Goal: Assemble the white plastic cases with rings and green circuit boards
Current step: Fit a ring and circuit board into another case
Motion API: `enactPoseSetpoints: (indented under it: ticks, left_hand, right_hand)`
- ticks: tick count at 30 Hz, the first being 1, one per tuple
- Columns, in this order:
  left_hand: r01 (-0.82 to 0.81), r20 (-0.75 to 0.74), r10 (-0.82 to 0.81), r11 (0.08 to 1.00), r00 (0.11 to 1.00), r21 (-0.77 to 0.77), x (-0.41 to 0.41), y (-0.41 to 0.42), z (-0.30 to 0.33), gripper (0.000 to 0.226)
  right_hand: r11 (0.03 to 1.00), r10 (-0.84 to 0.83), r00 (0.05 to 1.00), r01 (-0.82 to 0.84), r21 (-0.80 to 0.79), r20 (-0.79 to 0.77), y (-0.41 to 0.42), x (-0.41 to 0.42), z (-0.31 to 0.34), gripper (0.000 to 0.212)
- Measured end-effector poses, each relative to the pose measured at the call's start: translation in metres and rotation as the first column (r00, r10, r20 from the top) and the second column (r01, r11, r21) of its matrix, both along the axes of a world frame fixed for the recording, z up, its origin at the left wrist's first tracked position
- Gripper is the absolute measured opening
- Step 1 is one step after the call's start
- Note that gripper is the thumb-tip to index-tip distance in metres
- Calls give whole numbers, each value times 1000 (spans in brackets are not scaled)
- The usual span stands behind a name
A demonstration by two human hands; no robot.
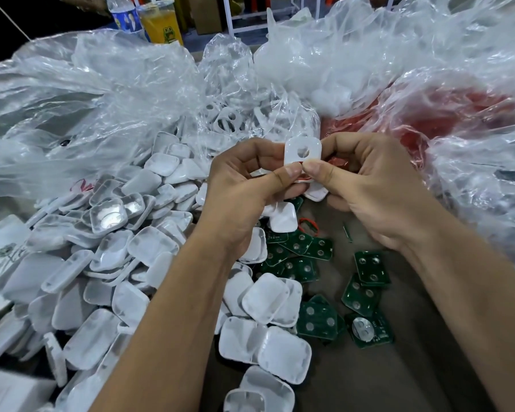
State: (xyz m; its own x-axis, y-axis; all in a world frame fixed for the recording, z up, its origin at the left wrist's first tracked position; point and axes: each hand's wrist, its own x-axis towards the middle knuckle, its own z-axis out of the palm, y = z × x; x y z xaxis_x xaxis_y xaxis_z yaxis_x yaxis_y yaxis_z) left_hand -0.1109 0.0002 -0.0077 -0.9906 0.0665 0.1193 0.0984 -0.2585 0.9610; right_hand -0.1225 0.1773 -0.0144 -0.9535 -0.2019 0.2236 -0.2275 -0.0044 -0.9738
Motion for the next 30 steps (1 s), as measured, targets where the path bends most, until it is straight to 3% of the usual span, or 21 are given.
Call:
enactPoseSetpoints:
  ticks: [5,7,11,16,18,21,23,26,30]
  left_hand:
    - [-26,15,26,1000,1000,16,-1,2,2,9]
    - [-25,32,24,999,999,22,-1,1,3,9]
    - [-28,70,23,997,997,67,1,4,6,17]
    - [-37,122,19,989,992,145,2,4,10,11]
    - [-17,132,-4,987,991,158,3,4,11,17]
    - [1,139,-20,991,990,135,4,2,12,24]
    - [14,141,-33,991,989,133,4,2,13,28]
    - [29,144,-56,982,988,184,4,0,14,33]
    - [4,150,-36,977,988,211,3,-3,16,42]
  right_hand:
    - [988,-91,990,103,116,-105,-3,0,-2,12]
    - [995,-73,997,75,59,-25,-4,0,-1,15]
    - [970,104,972,-52,-237,210,-3,1,7,35]
    - [986,97,935,-44,-159,340,-1,-3,4,20]
    - [983,130,930,-75,-167,345,-1,-3,5,27]
    - [995,103,949,-101,-23,298,2,-2,4,46]
    - [997,61,964,-72,31,259,1,0,2,44]
    - [997,-6,969,26,-77,248,-2,2,4,30]
    - [971,-128,964,170,-170,232,-4,2,3,29]
